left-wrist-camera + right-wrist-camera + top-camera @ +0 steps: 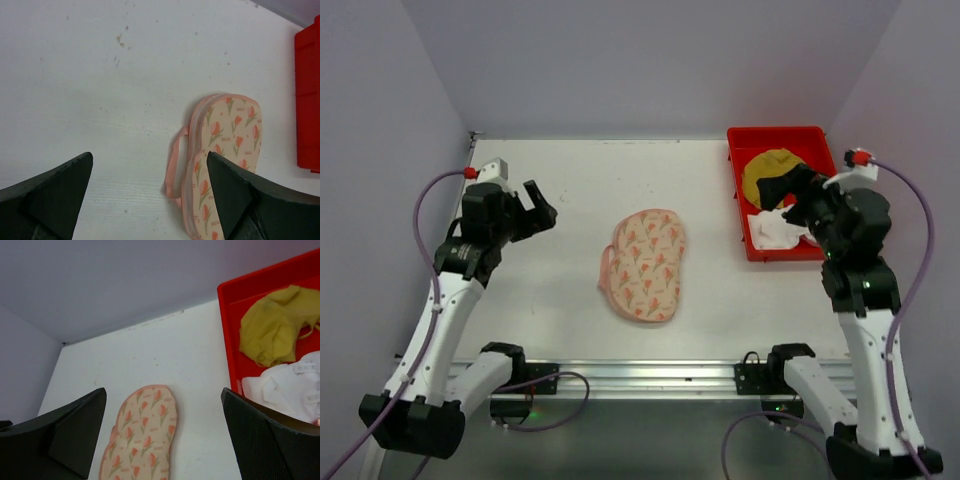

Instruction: Unzip the laundry bag and remove the bra

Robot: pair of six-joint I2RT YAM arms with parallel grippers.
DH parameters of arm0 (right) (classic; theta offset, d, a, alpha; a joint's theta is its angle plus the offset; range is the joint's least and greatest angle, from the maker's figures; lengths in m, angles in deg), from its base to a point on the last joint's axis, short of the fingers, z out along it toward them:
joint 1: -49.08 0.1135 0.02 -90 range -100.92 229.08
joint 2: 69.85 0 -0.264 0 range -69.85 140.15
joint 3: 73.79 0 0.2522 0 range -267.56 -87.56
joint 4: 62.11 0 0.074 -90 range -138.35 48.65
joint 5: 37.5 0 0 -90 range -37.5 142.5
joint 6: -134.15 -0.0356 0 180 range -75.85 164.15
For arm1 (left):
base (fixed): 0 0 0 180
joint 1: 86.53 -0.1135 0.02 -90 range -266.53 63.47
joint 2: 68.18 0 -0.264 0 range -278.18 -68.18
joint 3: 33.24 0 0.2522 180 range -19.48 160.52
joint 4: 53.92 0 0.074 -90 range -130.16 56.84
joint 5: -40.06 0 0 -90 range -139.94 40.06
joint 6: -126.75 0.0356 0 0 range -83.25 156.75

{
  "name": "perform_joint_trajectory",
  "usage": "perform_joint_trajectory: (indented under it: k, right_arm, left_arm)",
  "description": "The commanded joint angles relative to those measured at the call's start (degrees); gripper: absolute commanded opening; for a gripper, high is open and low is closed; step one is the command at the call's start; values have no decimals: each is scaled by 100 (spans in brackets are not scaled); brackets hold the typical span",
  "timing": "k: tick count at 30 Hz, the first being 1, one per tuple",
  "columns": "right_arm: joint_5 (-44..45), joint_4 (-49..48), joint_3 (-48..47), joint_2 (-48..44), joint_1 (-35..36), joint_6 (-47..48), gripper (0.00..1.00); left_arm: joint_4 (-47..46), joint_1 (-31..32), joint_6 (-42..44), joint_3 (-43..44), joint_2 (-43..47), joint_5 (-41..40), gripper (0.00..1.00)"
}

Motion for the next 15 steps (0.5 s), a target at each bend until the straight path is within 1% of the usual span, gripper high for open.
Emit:
perform_joint_trajectory:
  k: [1, 2, 6, 8, 13, 15]
  right_arm:
    - [745, 386, -57, -801, 25, 65, 99]
    - [710, 448, -119, -968, 25, 127, 99]
    - [631, 992, -523, -1715, 34, 670, 99]
    - [639, 1107, -558, -1962, 34, 847, 99]
    - [701, 1195, -190, -2779, 148, 1006, 99]
    - [666, 1187, -84, -3105, 192, 1041, 99]
  left_arm:
    - [611, -49, 704, 817, 463, -452, 100]
    - [777, -49, 784, 1080, 612, -645, 100]
    - [1182, -49, 1057, 1688, 981, -1058, 100]
    - [1332, -41, 1180, 1986, 1244, -1139, 100]
    - [1473, -41, 1321, 2260, 1878, -1235, 100]
    - [1604, -32, 1312, 2304, 2133, -1402, 100]
